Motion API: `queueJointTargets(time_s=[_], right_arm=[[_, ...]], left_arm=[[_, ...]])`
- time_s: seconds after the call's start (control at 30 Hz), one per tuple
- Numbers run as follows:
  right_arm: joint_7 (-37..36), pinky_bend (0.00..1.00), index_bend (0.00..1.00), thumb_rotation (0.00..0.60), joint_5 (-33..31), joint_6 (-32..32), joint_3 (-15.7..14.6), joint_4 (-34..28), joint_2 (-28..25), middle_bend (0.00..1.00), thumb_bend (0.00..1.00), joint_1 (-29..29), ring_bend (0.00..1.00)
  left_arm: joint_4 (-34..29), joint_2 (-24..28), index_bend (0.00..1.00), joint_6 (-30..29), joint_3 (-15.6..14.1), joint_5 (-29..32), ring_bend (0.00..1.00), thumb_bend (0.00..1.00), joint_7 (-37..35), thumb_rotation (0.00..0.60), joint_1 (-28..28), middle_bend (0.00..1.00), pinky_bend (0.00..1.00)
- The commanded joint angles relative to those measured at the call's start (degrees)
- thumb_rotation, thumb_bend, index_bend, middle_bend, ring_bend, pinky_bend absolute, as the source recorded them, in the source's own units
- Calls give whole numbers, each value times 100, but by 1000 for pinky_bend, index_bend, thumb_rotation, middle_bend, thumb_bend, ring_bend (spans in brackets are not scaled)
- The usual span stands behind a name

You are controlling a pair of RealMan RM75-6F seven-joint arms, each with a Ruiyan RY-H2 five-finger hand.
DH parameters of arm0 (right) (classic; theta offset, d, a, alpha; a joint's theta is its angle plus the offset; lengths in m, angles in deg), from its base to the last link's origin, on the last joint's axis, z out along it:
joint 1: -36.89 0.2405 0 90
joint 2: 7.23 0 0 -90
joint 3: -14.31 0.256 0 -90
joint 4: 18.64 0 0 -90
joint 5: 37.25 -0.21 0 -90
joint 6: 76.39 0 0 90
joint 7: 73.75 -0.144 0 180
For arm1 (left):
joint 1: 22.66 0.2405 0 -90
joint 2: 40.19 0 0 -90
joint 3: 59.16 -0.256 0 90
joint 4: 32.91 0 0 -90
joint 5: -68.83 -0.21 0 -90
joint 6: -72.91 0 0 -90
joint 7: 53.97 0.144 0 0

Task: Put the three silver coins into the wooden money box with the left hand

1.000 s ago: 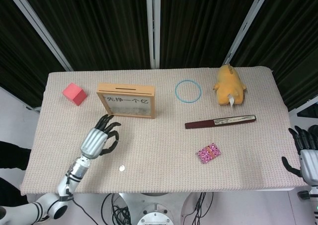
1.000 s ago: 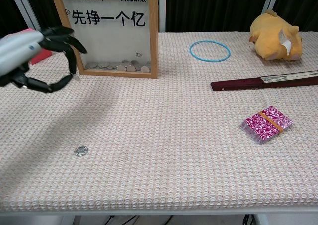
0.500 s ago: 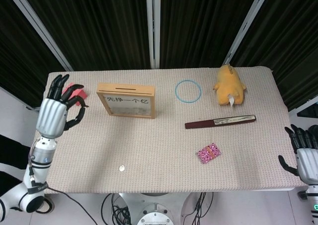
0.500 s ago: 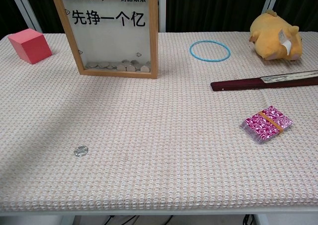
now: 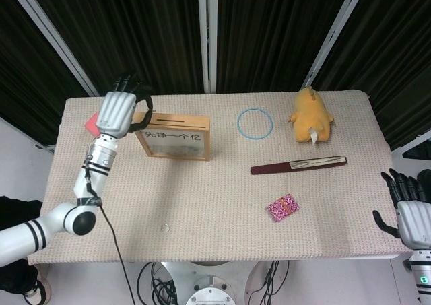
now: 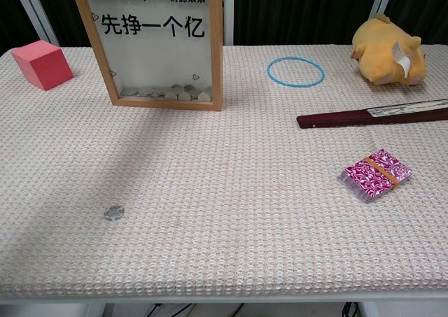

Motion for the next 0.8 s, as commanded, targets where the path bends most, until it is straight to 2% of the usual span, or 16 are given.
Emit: queueJointTargets(time_s=[0.03,0.4,0.8], right_arm=[[9,0,0,600,9,11,-7,6,4,0,277,8,0],[-87,0,0,600,-52,53,-6,107,26,0,278,12,0],[-159,0,0,600,-77,66,5,154,-7,0,277,15,0]], left_arm=[[52,-84,627,167,-101,131,12,434,110,600,-118,252,16],[158,-253,632,264,-164,465,12,436,-34,600,-264,252,13],[351,-458,632,119,-246,753,12,436,155,600,-388,254,12]])
